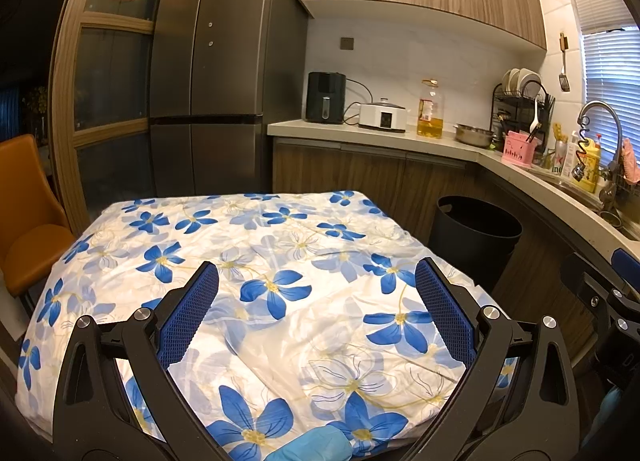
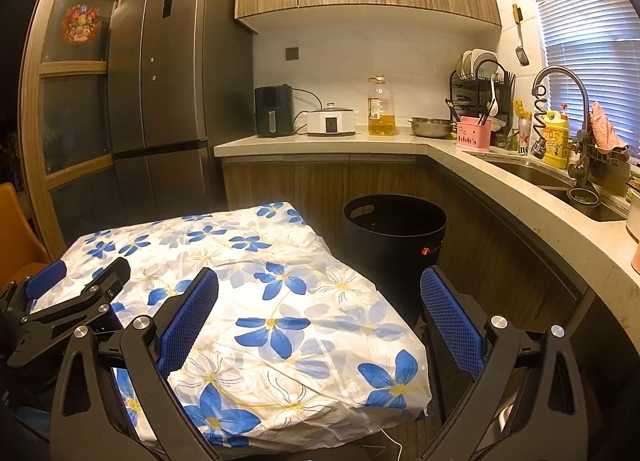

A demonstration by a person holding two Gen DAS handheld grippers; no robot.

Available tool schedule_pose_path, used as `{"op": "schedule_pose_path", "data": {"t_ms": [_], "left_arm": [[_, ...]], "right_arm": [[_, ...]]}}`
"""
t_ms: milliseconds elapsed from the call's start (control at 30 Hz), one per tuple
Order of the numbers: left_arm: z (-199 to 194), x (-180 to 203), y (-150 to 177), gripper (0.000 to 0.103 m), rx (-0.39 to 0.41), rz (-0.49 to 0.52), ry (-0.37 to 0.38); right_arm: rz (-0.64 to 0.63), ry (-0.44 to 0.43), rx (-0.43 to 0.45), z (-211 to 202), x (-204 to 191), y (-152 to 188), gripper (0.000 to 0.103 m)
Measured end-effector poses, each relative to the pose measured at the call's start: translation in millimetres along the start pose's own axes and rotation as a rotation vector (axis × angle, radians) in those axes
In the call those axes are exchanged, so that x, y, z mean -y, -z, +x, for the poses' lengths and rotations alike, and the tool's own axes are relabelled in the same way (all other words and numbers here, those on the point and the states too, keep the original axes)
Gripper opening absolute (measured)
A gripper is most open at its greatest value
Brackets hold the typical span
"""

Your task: Collect trash

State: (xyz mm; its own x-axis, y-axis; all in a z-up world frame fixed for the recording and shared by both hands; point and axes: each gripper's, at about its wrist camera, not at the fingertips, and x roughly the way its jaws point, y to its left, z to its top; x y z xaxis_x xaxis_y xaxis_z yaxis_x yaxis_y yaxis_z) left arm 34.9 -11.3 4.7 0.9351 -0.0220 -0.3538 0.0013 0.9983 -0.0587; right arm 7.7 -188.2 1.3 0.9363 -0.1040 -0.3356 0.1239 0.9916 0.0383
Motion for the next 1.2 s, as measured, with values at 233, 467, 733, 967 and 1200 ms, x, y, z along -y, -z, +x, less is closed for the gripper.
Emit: {"op": "schedule_pose_path", "data": {"t_ms": [233,467,733,967,1200], "left_arm": [[-1.2,0.7,-1.3,0.097,0.006,0.001,-0.001],[-2.0,0.6,-1.3,0.097,0.007,0.001,0.000],[-4.1,0.8,-3.5,0.097,0.013,0.000,-0.002],[-5.1,0.6,-4.5,0.097,0.016,-0.002,-0.001],[-6.3,0.9,-5.7,0.097,0.021,-0.001,0.001]], "right_arm": [[0.000,0.002,0.002,-0.3,-0.6,-1.3,0.097],[0.001,0.003,0.002,-0.3,-0.1,-1.2,0.097],[0.000,0.002,0.003,-1.0,-1.7,-3.0,0.097],[0.001,0.003,0.005,-0.7,-2.8,-3.7,0.097],[0.001,0.001,0.004,-0.4,-2.8,-3.7,0.097]]}}
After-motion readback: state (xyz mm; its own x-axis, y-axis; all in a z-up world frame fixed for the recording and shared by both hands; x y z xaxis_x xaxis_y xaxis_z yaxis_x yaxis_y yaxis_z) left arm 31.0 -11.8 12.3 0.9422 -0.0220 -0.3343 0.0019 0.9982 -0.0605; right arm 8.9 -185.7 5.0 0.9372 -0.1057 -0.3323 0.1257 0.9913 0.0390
